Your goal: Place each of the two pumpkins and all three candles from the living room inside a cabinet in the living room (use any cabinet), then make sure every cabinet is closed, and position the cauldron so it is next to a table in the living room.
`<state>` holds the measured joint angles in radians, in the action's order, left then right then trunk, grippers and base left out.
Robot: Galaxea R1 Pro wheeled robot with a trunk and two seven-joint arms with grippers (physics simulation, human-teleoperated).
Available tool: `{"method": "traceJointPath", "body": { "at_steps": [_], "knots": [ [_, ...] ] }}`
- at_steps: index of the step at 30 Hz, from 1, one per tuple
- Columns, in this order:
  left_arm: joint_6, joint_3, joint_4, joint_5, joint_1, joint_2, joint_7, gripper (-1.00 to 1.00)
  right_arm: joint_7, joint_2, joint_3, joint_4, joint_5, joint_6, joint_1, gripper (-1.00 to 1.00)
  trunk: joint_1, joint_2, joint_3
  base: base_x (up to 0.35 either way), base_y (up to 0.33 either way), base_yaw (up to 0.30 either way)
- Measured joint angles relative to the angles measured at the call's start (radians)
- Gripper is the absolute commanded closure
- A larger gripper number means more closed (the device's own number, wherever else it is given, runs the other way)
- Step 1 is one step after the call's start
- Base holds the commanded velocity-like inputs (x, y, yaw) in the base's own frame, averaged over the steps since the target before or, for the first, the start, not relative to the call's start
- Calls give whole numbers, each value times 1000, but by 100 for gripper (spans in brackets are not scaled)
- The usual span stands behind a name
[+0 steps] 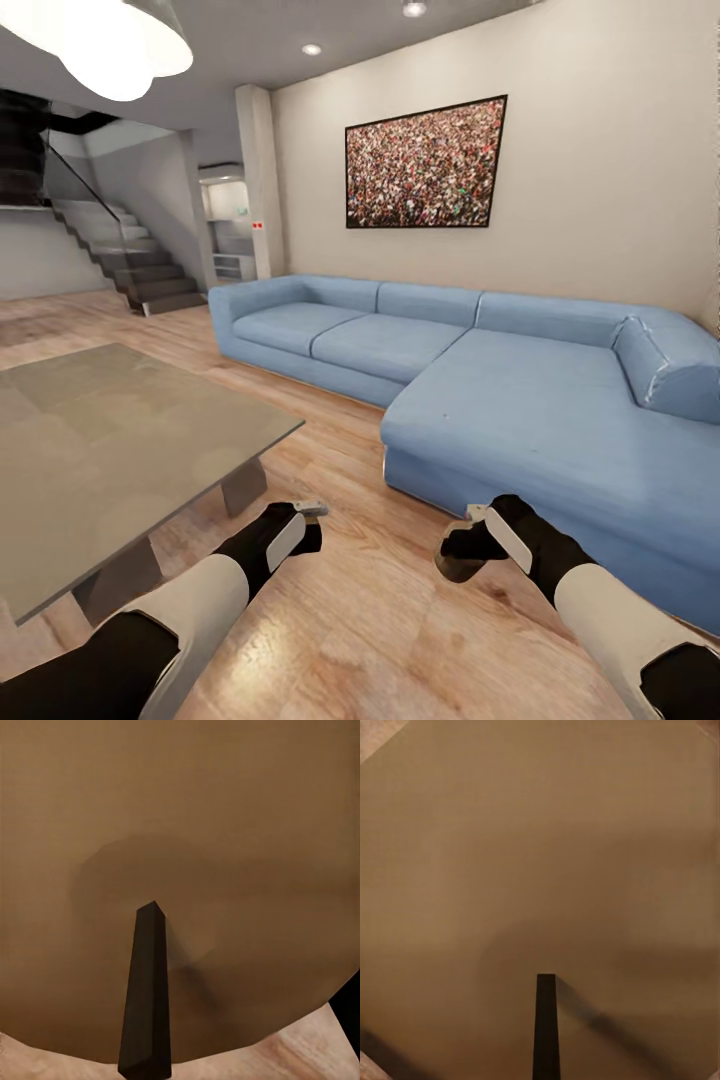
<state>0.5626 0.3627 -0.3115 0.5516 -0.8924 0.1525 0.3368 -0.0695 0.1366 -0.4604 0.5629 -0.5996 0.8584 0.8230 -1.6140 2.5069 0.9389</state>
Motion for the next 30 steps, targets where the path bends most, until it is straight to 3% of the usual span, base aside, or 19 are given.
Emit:
{"method": "traceJointPath", "body": {
  "at_steps": [17, 30],
  "knots": [
    [-1, 1, 2, 0, 0, 3, 0, 100, 0, -2, 0, 0, 0, 2, 0, 100, 8, -4, -65, 0, 0, 2],
    [-1, 1, 2, 1, 0, 4, 0, 100, 0, -2, 0, 0, 1, 3, 1, 100, 13, -7, -97, 0, 0, 58]
  ]
}}
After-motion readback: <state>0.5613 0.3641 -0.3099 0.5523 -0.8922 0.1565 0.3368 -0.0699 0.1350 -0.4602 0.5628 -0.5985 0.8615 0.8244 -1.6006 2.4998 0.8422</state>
